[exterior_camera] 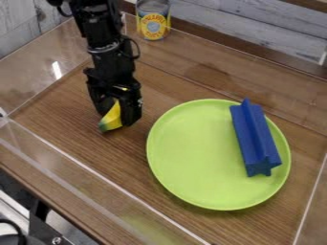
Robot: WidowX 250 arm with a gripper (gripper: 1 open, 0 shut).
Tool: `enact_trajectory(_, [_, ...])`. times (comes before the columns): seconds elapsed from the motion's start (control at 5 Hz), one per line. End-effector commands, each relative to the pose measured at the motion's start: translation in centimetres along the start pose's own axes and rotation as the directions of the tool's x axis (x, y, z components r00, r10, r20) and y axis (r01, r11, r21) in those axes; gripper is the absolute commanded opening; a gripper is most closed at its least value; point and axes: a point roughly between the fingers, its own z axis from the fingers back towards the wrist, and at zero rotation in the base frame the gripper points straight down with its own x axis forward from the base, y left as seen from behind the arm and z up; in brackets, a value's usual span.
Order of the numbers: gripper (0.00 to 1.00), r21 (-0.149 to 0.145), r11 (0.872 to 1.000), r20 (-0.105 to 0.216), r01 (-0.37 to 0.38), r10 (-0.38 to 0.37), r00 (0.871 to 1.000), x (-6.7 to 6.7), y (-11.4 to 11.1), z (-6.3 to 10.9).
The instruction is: Put the banana in the green plate
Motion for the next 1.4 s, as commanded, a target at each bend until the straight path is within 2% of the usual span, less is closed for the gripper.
enact_trajectory(0.0, [0.00, 0.013, 1.000, 0.041, -0.004, 0.004, 0.999, 0.6, 0.6, 0.6])
enact_trajectory(0.2, [0.00, 0.017, 1.000, 0.043, 0.000, 0.000, 0.999, 0.6, 0.5, 0.8])
enact_trajectory(0.6, [0.00, 0.055, 0.999, 0.034, -0.002, 0.000, 0.999, 0.5, -0.2, 3.1])
enact_trajectory(0.8, [0.00, 0.088, 0.996, 0.040, -0.011, 0.008, 0.999, 0.4, -1.1, 5.6])
enact_trajectory(1.0, [0.00, 0.103, 0.994, 0.054, -0.035, 0.029, 0.998, 0.2, -2.3, 8.7])
enact_trajectory(1.2, [0.00, 0.103, 0.994, 0.057, -0.038, 0.032, 0.998, -0.2, -4.1, 11.5])
